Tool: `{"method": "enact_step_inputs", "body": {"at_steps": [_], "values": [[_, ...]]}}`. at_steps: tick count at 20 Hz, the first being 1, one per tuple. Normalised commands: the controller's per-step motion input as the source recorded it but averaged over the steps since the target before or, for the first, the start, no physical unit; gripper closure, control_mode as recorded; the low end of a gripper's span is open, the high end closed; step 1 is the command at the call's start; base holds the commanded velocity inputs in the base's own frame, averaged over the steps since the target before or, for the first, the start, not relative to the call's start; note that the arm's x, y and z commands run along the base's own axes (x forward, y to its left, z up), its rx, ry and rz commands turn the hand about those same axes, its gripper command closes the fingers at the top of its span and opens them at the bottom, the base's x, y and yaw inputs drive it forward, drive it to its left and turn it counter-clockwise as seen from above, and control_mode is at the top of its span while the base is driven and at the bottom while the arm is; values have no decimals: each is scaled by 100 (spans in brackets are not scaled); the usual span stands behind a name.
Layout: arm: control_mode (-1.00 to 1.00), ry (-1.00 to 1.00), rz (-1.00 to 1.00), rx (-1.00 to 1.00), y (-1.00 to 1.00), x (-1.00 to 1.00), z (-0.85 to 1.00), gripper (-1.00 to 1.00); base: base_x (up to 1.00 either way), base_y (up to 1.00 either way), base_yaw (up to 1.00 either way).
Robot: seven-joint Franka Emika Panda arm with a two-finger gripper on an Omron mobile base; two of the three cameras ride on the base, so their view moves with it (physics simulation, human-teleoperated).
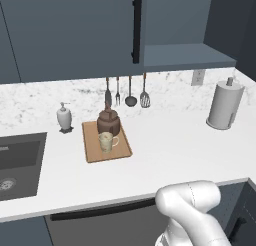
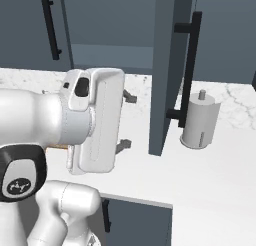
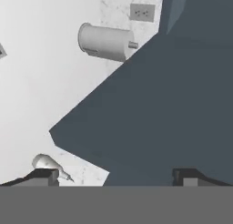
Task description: Pick the kettle from the counter and place it on the tray. Then pick the mug from the cabinet and place it on the tray. Then close the cabinet doors.
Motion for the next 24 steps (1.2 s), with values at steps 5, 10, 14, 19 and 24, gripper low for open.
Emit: {"method": "enact_step_inputs", "body": {"at_steps": [5,10,14,19,24], "values": [[-100,-1,-6,0,-69,-39,0,-100,0,0,0],[-100,-1,-4,0,-68,-17,0,-100,0,0,0],[-100,0,-6,0,-57,6,0,-100,0,0,0],[-100,1,0,0,-25,47,0,-100,0,0,0],[-100,0,6,-2,1,53,-7,-100,0,0,0]]}}
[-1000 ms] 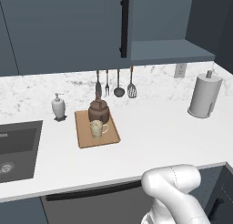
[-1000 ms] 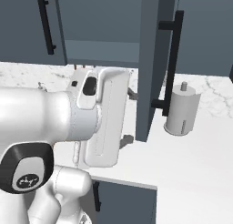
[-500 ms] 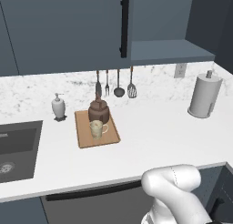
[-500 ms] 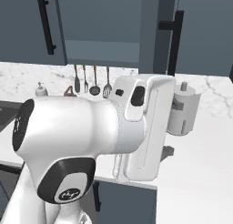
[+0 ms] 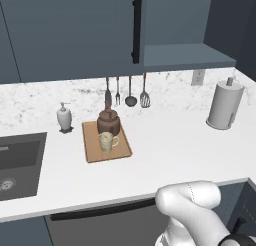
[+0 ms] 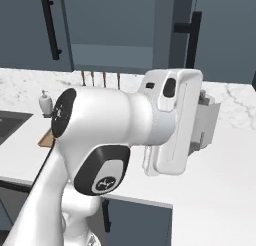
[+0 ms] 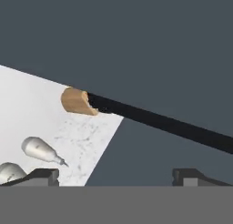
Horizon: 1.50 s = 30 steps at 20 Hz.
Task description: Pick the kettle from the counter and place it on the tray. Then pick the mug from the cabinet and place it on the tray. Then close the cabinet doors.
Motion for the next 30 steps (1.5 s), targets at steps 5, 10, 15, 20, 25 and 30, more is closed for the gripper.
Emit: {"method": "enact_step_inputs", "body": {"at_steps": [5,10,15,20,25,30], "values": [[-100,0,12,-13,31,47,-14,-100,0,0,0],[-100,4,12,-20,58,42,-13,-100,0,0,0],[-100,6,12,-21,70,52,-8,-100,0,0,0],[-100,10,13,-18,71,60,-10,-100,0,0,0],[-100,10,14,-13,69,72,-18,-100,0,0,0],[-100,7,11,-3,61,91,-17,-100,0,0,0]]}}
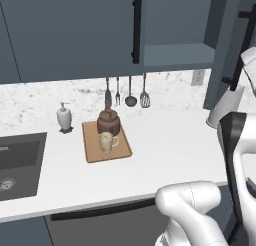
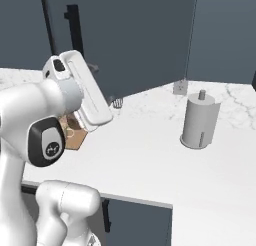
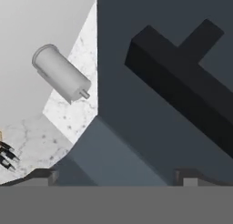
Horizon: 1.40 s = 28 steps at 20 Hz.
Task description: Pick the kettle from the counter and place it on the tray. Then pick the mug from the cabinet and place it on the tray. Then close the cabinet doors.
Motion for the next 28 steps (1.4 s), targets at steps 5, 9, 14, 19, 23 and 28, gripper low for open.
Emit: {"method": "enact_step_inputs", "body": {"at_steps": [5,9,14,19,23,28], "values": [[-100,5,10,0,52,100,-22,-100,0,0,0],[-100,3,13,10,43,100,-27,-100,0,0,0],[-100,1,14,16,37,100,-32,-100,0,0,0],[-100,0,13,26,21,100,-26,-100,0,0,0],[-100,0,9,27,11,100,-18,-100,0,0,0],[-100,0,6,22,2,94,-15,-100,0,0,0]]}}
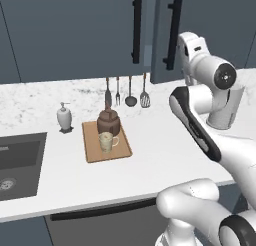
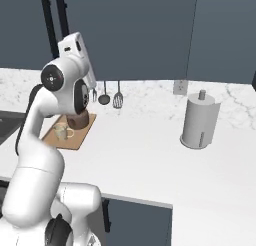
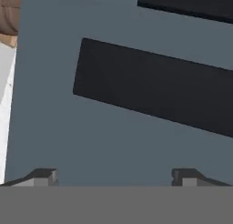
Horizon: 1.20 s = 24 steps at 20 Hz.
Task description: Pick the kettle from the counter and place it on the tray. Then pick the mug from the cabinet and place it on the tray. Then close the cabinet doors.
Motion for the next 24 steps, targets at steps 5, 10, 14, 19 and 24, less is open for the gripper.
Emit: {"method": "enact_step_inputs", "body": {"at_steps": [5,10,14,19,24], "values": [[-100,4,0,5,-1,73,-10,-100,0,0,0],[-100,7,-3,0,-5,51,-1,-100,0,0,0],[-100,14,-6,0,-14,33,-2,-100,0,0,0],[-100,13,-6,0,-20,39,-19,-100,0,0,0],[-100,0,-3,0,-21,7,-17,-100,0,0,0]]}}
